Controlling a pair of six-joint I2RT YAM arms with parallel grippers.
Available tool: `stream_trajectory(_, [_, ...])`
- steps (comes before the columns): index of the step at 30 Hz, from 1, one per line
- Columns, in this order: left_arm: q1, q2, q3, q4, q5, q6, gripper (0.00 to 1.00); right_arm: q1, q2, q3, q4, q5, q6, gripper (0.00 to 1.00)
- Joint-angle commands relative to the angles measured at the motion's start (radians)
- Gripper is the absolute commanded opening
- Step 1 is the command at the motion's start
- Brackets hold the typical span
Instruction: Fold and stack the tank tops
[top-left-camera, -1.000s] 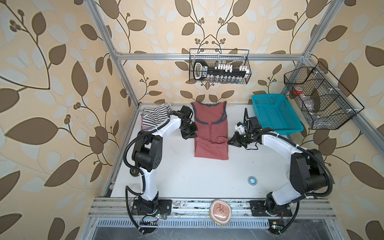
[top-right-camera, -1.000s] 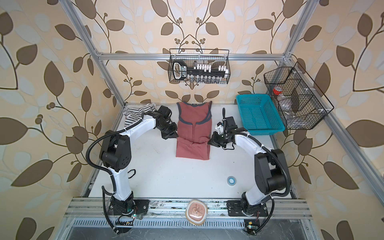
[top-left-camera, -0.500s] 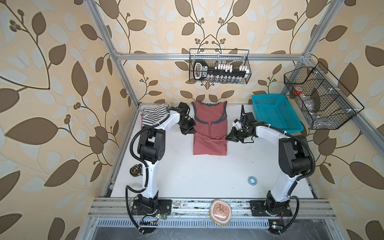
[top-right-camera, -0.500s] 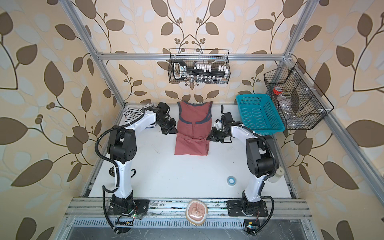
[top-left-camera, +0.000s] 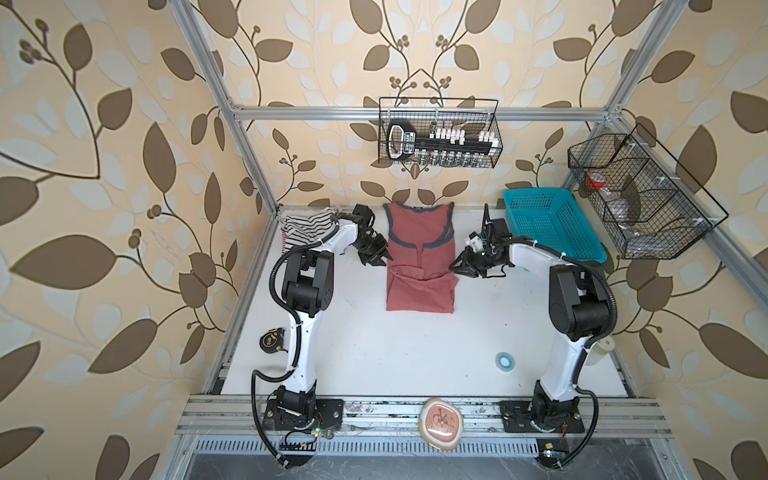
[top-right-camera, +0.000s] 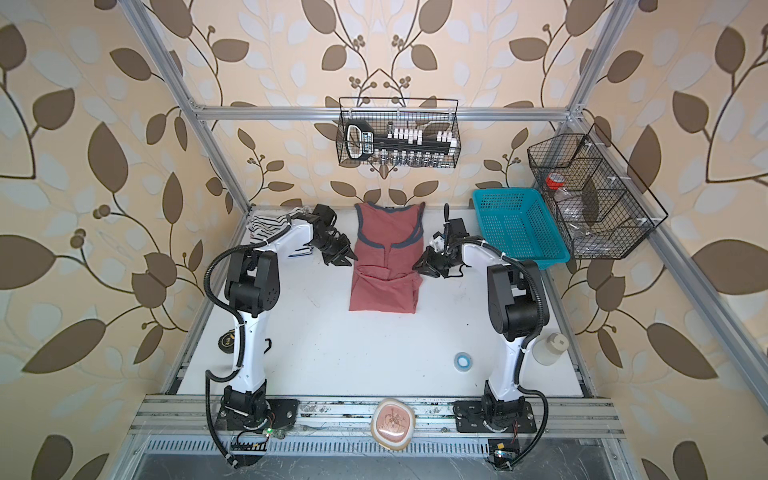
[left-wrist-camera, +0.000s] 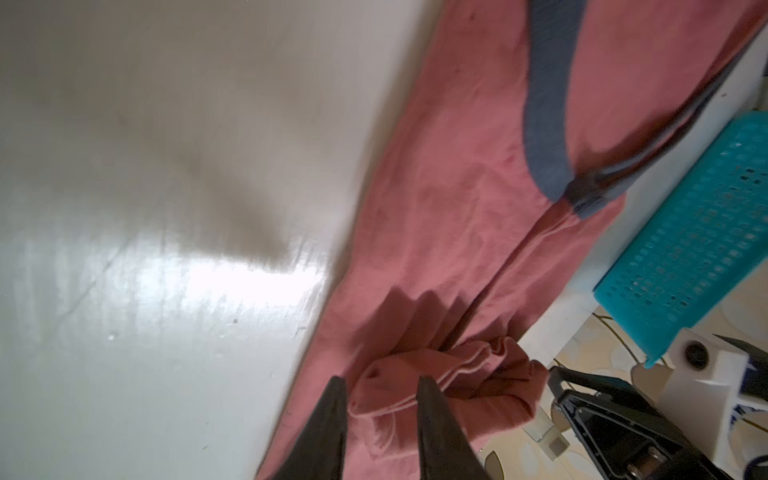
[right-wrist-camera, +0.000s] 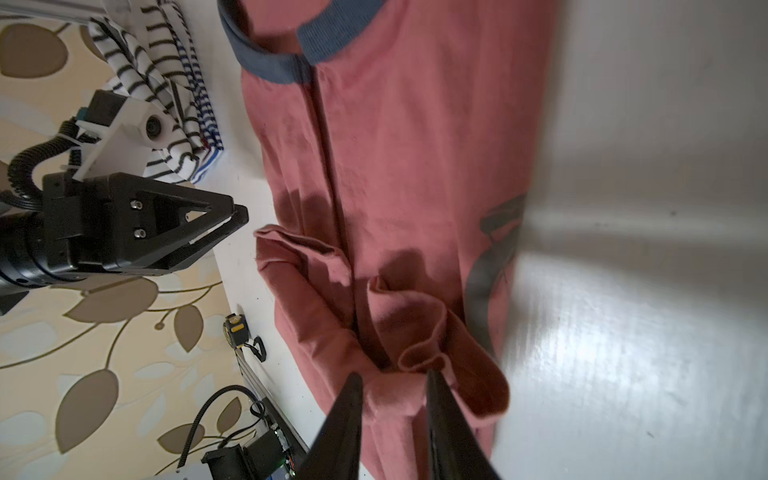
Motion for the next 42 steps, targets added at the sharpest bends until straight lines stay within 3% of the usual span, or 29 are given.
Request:
stream_trajectory(1, [0.019,-0.031,0.058,-0.009,-0.002,-0.004,0.31,-0.026,0.005,0.042,-0.003,-0.009,-0.003,0.29])
stream_trajectory(5, [0.021,-0.104,0.041,-0.038,-0.079,0.027,0.29,-0.029,-0.054,0.039,-0.033,0.022,-0.034,0.30])
stream_trajectory(11, [-0.039,-0.266,-0.172,-0.037,-0.091,0.077,0.00,0.084,-0.142,0.025,-0.174,0.108,-0.154,0.21])
stream_trajectory(16, [-0.179,-0.342,-0.326,-0.005,-0.104,0.084,0.00,0.208,-0.149,-0.012,-0.223,0.175,-0.201,0.00])
stream_trajectory(23, [-0.312,-0.282,-0.345,0.077,-0.088,0.052,0.00,0.299,-0.063,0.005,-0.226,0.203,-0.215,0.00])
stream_trajectory(31, [-0.323,-0.212,-0.381,0.111,-0.124,0.057,0.00,0.323,0.071,0.076,-0.227,0.225,-0.229,0.00])
stream_trajectory(42, [-0.323,-0.144,-0.487,0.153,-0.154,0.055,0.00,0.300,0.174,0.159,-0.154,0.248,-0.157,0.00])
